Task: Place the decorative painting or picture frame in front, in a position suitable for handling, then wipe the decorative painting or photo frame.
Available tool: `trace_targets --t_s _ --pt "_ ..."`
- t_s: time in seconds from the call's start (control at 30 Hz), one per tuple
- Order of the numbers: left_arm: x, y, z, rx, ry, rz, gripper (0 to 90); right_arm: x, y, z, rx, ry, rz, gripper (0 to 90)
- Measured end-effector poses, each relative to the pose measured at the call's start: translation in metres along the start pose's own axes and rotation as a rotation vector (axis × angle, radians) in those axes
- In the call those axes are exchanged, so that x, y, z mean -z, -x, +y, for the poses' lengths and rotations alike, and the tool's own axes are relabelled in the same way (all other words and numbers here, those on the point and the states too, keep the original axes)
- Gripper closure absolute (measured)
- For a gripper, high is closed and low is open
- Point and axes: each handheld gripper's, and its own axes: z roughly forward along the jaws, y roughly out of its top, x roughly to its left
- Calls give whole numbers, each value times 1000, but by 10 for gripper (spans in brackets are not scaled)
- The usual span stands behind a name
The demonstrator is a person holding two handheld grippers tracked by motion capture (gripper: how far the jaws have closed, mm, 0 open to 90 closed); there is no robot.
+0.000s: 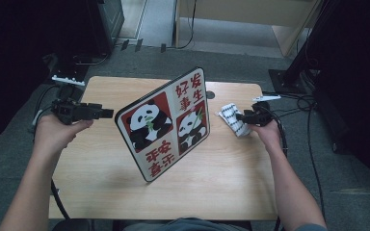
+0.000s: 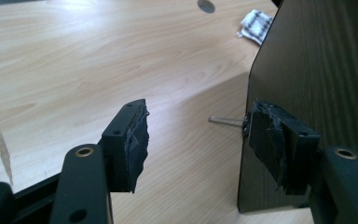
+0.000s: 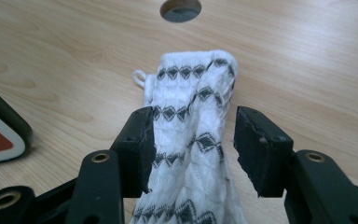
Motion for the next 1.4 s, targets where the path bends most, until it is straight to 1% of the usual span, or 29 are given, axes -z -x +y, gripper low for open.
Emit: trace_targets --t_s 0.03,0.1,0.17,0.27,0.3,0.37,0.4,0.43,0.53,0.57,0.6,0.67,0.7,0.73,0.77,0.87,0.9,0.93,0.97,1.0,1.03,1.07,1.1,1.13,1.17,1.23,1.3,1.37,1.4 --pt "0 0 0 0 0 0 376 0 0 0 0 0 0 493" --pt "0 0 -6 -1 8 -2 376 -8 -1 -2 9 -26 -8 505" --pt "-1 0 -13 -1 14 -10 376 -13 -1 -4 3 -47 -12 508" --pt "-2 0 -18 0 18 -11 376 -19 1 -7 -1 -72 -11 534" --pt "-2 0 -20 0 22 -11 376 -19 1 -7 -1 -72 -11 534" --pt "-3 -1 -25 -2 26 -14 376 -22 1 -9 -16 -89 -1 580" --pt "-3 -1 -27 2 27 -16 376 -23 1 -9 -14 -99 -1 605" --pt "-4 -1 -29 4 28 -17 375 -25 1 -11 -23 -100 2 677" --pt "-5 -2 -35 8 33 -17 375 -26 2 -11 -25 -98 6 762" --pt "-5 -2 -37 7 32 -21 375 -26 2 -11 -25 -98 6 762" --pt "-6 -2 -39 8 36 -24 375 -26 3 -11 -47 -107 25 791" --pt "-6 0 -45 2 35 -21 374 -25 4 -10 -77 -111 39 805" --pt "-6 0 -45 2 35 -21 374 -25 4 -10 -77 -111 39 805" --pt "-7 1 -47 1 36 -24 374 -25 5 -9 -91 -110 49 807" --pt "-6 2 -49 -1 38 -29 373 -24 5 -8 -94 -103 57 807" --pt "-5 6 -56 -4 52 -38 373 -18 -1 -2 -64 -105 57 807" --pt "-5 6 -56 -4 52 -38 373 -18 -1 -2 -64 -105 57 807" --pt "-4 7 -58 -6 54 -38 373 -17 -3 -1 -59 -103 60 807" --pt "-4 8 -59 -7 56 -41 372 -15 -8 2 -41 -96 70 806" --pt "-4 10 -61 -10 56 -43 372 -15 -8 2 -41 -96 70 806" --pt "-4 11 -62 -13 54 -45 371 -13 -15 6 -22 -97 81 805" --pt "-4 13 -64 -13 57 -47 370 -13 -15 6 -22 -97 81 805" --pt "-4 15 -66 -18 54 -52 370 -13 -18 8 -8 -96 84 805" --pt "-4 17 -68 -19 55 -54 367 -11 -24 10 15 -93 95 801" --pt "-4 20 -70 -25 56 -56 367 -11 -24 10 15 -93 95 801" --pt "-4 24 -74 -36 56 -66 365 -10 -30 13 18 -101 105 801" --pt "-4 29 -77 -39 60 -74 363 -8 -35 16 33 -89 114 801" --pt "-4 34 -80 -43 63 -83 362 -5 -38 19 25 -82 127 801" --pt "-3 36 -81 -47 63 -87 361 -4 -40 21 26 -90 123 801"
